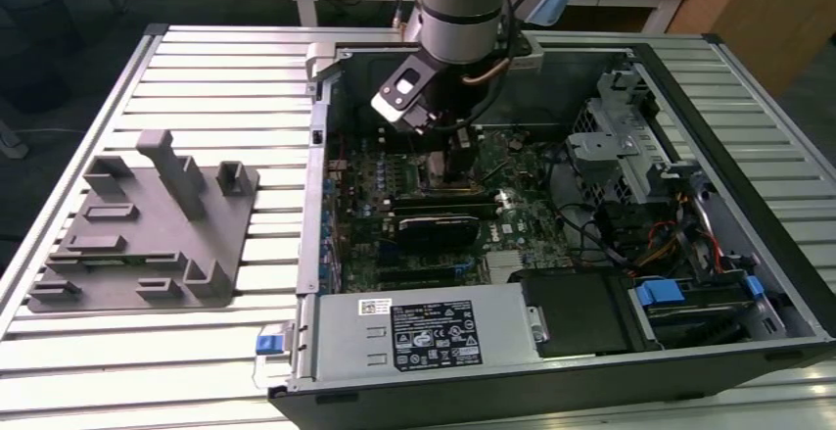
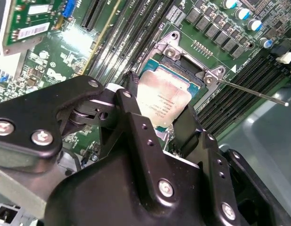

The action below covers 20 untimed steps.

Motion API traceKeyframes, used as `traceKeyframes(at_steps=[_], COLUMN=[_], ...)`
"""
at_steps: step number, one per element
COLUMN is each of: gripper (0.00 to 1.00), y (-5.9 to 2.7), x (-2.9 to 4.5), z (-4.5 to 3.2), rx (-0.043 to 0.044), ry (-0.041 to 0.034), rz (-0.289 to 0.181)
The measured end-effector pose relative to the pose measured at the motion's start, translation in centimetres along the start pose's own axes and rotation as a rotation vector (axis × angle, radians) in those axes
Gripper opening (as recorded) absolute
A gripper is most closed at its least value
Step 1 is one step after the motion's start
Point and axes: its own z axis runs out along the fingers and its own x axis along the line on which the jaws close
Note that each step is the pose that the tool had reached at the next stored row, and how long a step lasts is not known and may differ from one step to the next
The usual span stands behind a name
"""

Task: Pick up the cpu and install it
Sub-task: 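Place the cpu into insertion slot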

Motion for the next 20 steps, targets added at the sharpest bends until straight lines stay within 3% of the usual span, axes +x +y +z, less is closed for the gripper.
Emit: traceKeyframes(at_steps=[20], gripper=[0.54], y=[0.05], x=[1.02], z=[2.21], rx=[0.0002], ry=[-0.0005], rz=[0.010])
